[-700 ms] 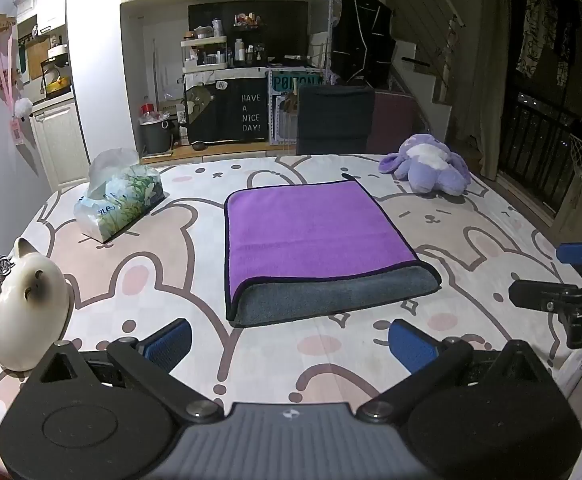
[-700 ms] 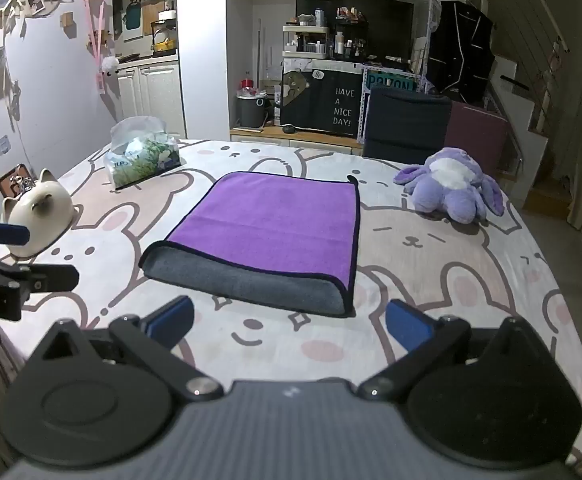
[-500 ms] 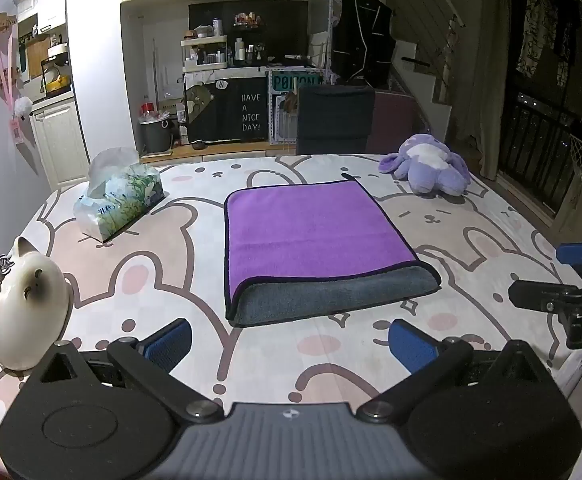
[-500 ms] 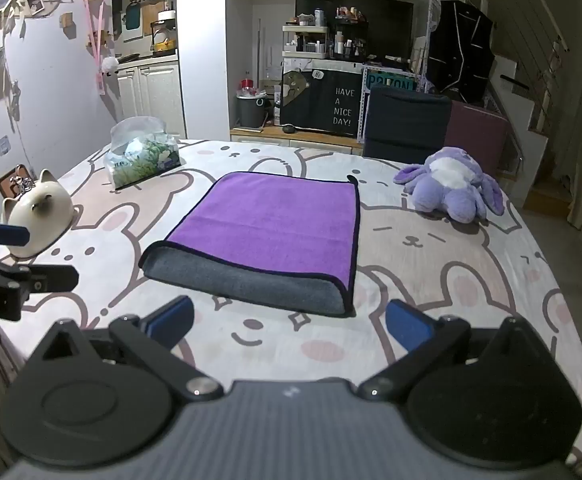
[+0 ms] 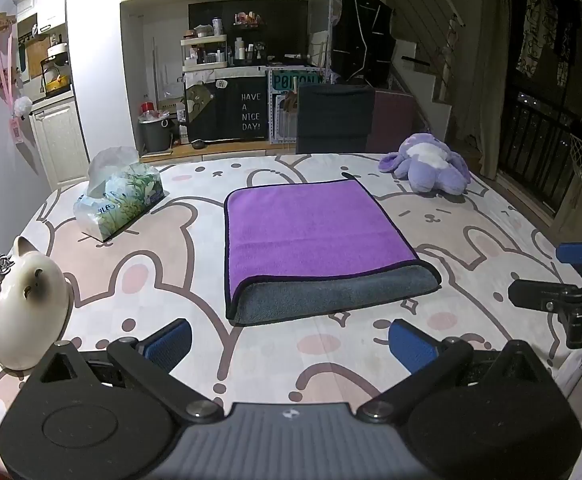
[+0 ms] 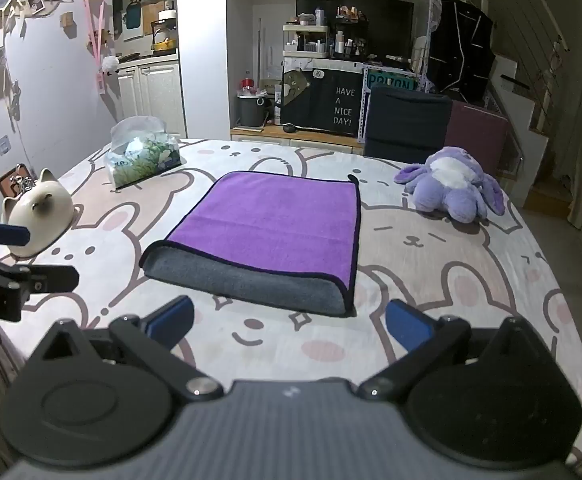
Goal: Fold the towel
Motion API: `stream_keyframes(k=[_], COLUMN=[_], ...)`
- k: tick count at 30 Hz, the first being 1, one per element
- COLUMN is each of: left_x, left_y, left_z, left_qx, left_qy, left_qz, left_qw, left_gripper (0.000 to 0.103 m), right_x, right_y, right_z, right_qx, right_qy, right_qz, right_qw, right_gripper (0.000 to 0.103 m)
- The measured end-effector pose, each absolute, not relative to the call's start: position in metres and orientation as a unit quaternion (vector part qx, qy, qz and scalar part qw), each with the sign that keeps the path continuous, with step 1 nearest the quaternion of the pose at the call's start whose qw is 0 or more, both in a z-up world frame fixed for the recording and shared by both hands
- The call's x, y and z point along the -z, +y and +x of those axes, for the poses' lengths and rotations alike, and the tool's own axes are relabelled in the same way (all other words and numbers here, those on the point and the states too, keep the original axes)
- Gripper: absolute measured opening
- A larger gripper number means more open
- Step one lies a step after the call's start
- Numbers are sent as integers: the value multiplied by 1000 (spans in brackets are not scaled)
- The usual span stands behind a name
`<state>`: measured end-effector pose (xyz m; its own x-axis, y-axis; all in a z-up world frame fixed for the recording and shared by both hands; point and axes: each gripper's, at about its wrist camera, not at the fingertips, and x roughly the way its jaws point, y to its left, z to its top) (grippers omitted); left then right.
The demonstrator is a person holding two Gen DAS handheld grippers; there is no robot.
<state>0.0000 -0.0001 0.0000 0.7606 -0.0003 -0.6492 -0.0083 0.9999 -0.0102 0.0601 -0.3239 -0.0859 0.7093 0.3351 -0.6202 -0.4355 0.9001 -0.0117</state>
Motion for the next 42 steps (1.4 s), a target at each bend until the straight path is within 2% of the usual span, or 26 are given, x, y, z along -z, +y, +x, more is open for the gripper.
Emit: stream_keyframes(k=[42], left_x=[0], left_y=[0], left_z=[0], left_qx=[-3], left_qy=[347], left_qz=[-6], left_qw=[938], left_gripper=[103], right_x=[87], right_y=[-324], right_z=[61], right_qx=[-209], right_qy=[320], right_qz=[-79], right_qw=[920], right_gripper=[103])
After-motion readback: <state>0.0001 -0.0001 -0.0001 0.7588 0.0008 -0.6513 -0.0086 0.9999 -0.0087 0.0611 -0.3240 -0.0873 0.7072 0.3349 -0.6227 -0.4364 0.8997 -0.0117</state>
